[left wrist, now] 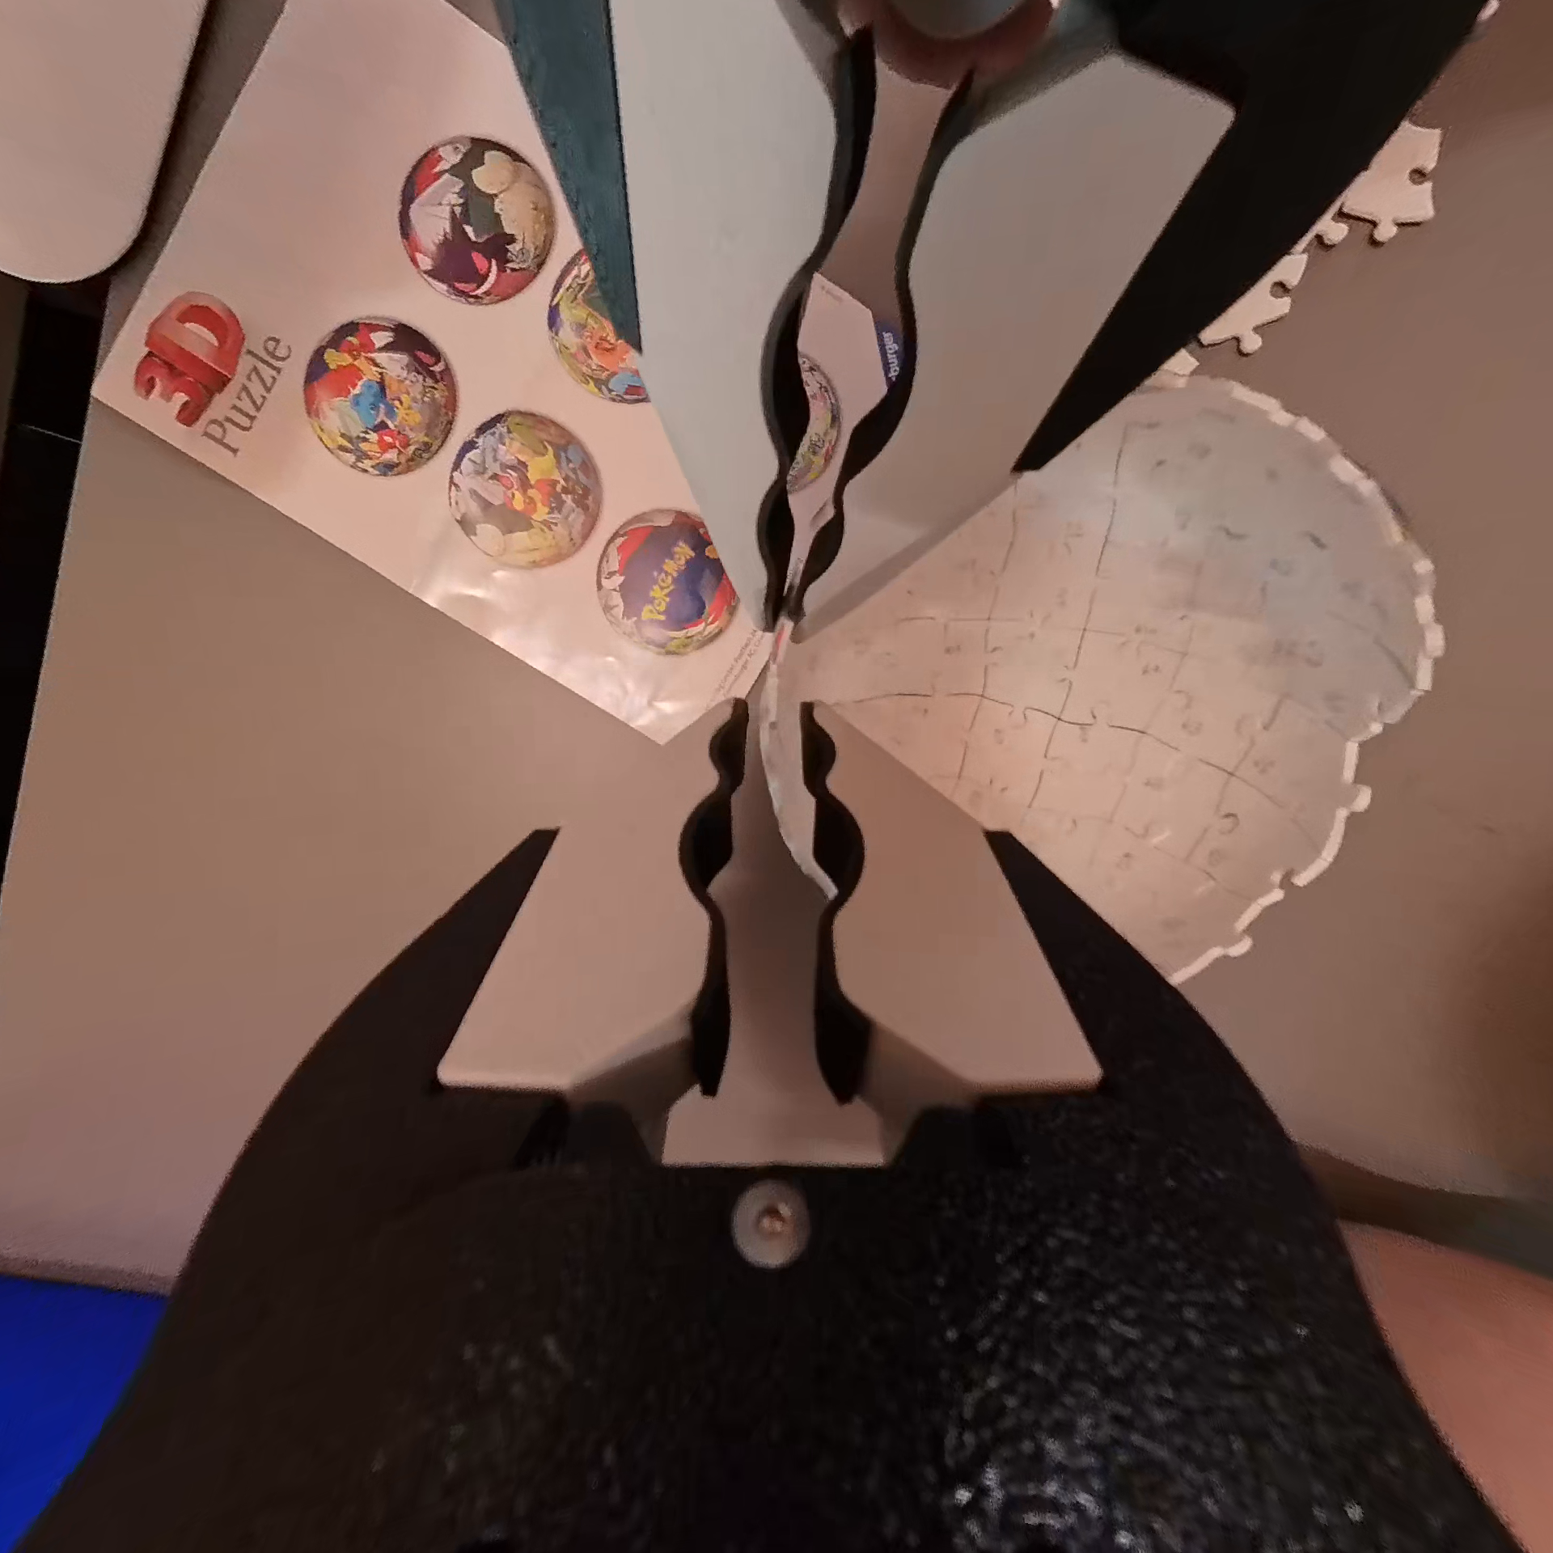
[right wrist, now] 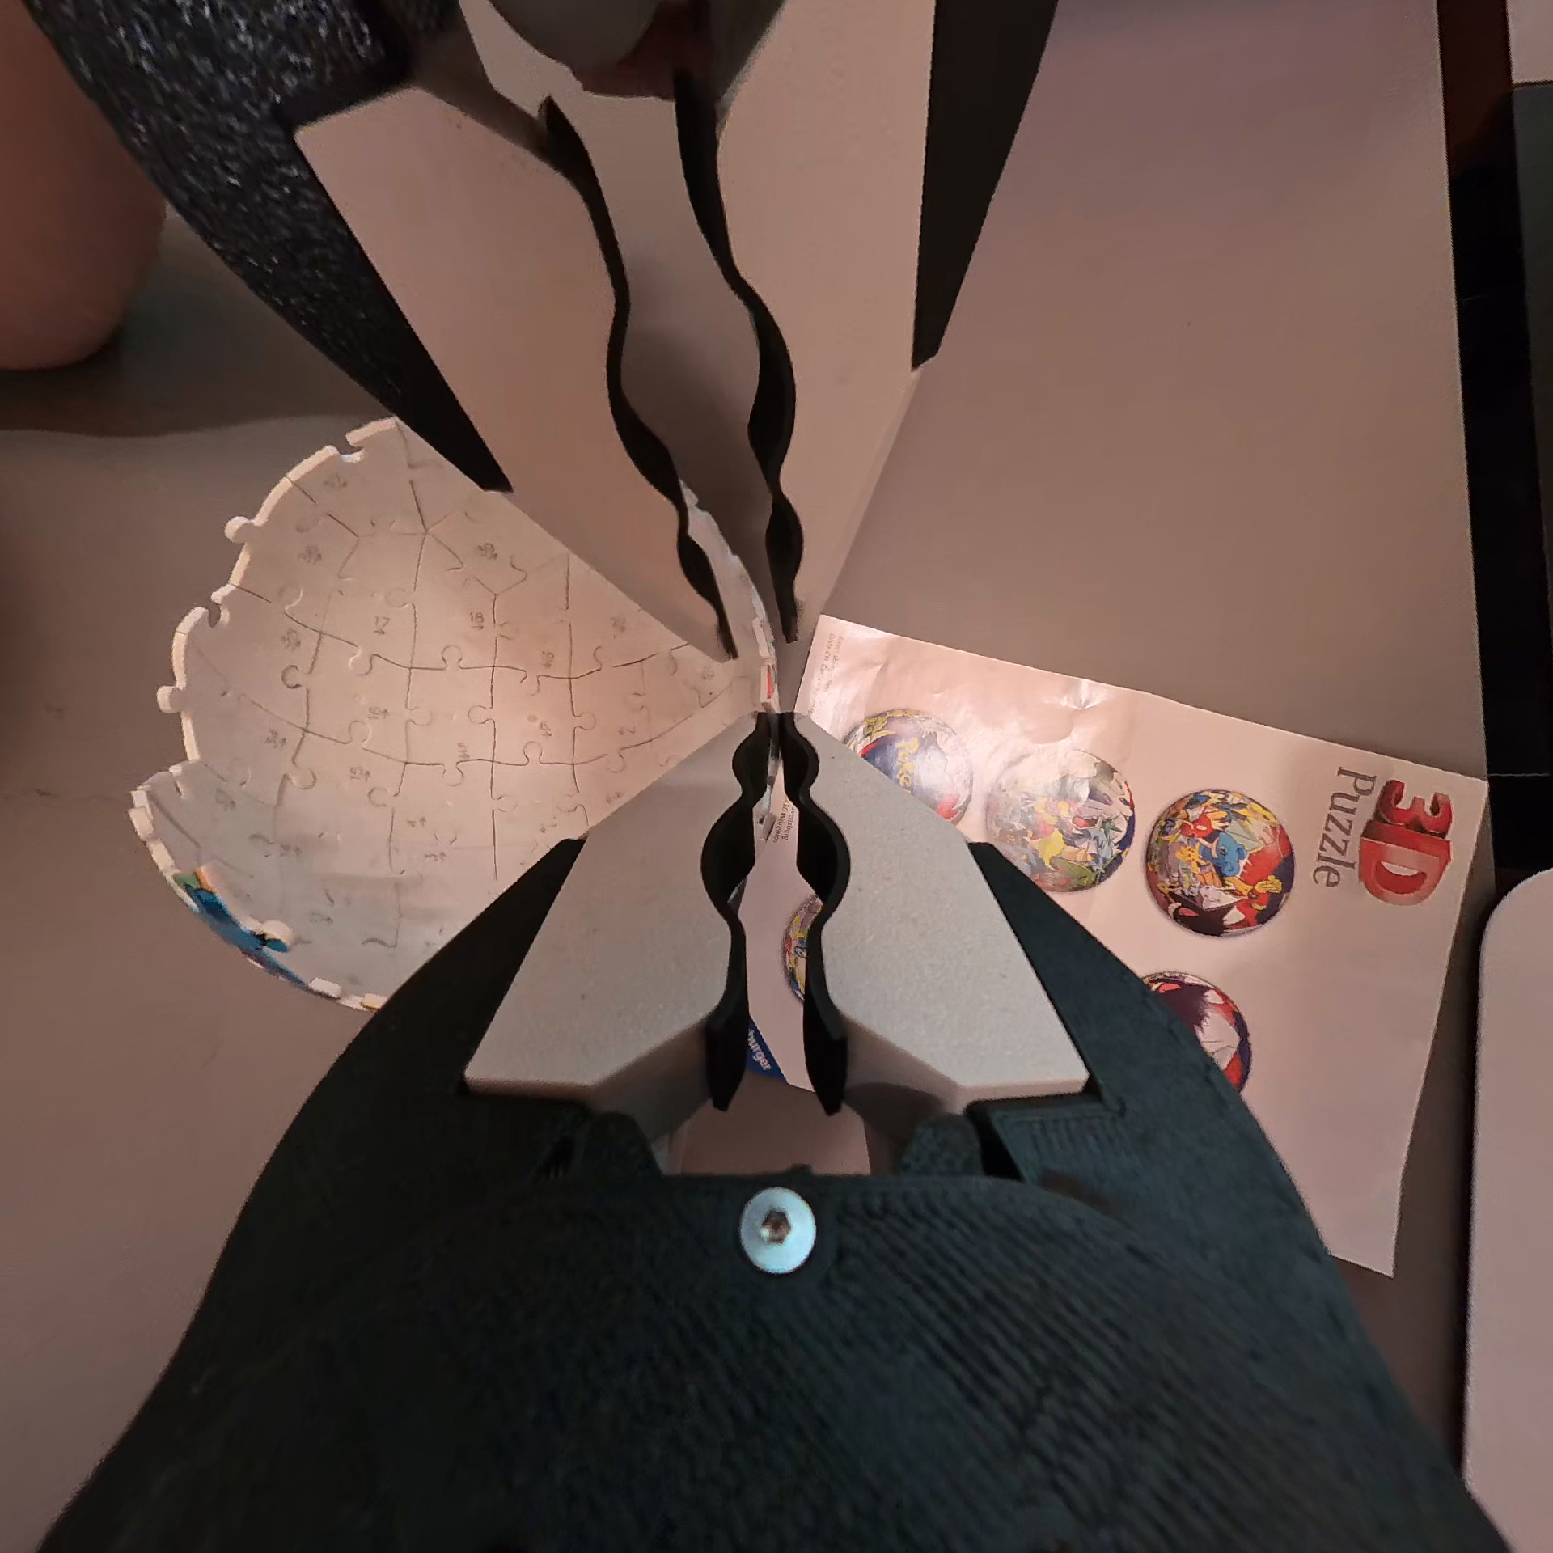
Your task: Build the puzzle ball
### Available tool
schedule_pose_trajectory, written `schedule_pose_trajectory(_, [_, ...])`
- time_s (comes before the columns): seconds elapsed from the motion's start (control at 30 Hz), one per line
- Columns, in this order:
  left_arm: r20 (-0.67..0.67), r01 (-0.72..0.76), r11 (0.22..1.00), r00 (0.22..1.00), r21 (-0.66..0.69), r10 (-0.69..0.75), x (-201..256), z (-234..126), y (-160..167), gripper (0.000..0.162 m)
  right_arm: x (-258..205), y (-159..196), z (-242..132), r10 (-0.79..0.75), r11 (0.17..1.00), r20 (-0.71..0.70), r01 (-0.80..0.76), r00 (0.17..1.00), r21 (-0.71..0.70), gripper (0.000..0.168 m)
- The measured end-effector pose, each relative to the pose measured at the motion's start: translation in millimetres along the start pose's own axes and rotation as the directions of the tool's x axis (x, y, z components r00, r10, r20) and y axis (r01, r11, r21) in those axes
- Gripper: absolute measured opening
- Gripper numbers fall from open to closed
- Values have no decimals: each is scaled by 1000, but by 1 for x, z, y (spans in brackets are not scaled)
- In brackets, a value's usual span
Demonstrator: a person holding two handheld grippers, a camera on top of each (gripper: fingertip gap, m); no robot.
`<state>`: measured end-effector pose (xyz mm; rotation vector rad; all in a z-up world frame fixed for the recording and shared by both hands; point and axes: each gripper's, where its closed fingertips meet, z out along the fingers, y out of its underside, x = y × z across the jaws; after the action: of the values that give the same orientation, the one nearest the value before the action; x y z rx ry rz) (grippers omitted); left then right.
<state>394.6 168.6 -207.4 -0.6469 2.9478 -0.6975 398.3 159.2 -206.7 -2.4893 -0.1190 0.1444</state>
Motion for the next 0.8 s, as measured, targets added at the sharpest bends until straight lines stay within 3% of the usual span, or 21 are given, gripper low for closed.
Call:
schedule_pose_trajectory(0.57, [-87,-63,997,994,-41,59,4,11,8,10,-1,1,2,25,1000,21,-25,999,19,0])
schedule_pose_trajectory(0.67, [-53,-55,998,997,-42,53,-4,11,8,27,-1,2,2,25,1000,19,-25,1000,18,0])
schedule_pose_trajectory(0.8, [-72,-34,999,997,-18,32,-6,12,6,31,-1,3,3,28,999,18,-28,999,16,0])
